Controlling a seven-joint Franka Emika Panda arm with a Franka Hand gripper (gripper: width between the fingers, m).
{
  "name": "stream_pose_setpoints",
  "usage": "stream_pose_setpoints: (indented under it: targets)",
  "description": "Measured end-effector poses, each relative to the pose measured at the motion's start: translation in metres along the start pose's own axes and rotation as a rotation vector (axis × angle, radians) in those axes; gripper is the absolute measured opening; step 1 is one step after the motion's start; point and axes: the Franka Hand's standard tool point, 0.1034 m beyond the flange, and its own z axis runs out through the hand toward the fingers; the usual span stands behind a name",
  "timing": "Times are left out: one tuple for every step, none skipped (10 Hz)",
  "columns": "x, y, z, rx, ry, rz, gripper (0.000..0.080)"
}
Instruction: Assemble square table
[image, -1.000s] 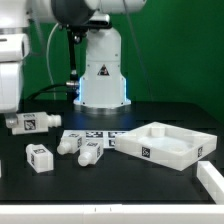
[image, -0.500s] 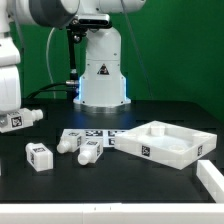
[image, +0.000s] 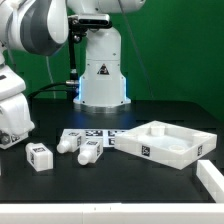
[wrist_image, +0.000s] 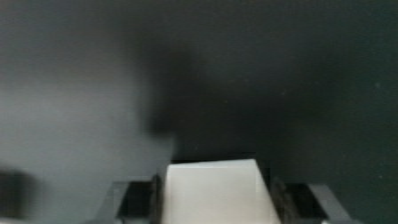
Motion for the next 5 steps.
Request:
stream_pose_setpoints:
  targets:
    - [-0.0012, 0.0007, -0.0004, 0.0, 0.0, 0.013, 0.0286]
    - [-0.0018, 0.0004, -0.0006, 0.0, 0.0, 0.014, 0.0286]
    - [-0.0018, -0.0003, -0.0004, 0.003, 0.0, 0.016, 0.0286]
    - [-0.0019, -0.0007, -0.0004, 0.004, 0.0, 0.046, 0.0385]
    - [-0.0024, -0.0009, -0.0014, 0.003, -0.002, 0.08, 0.0571]
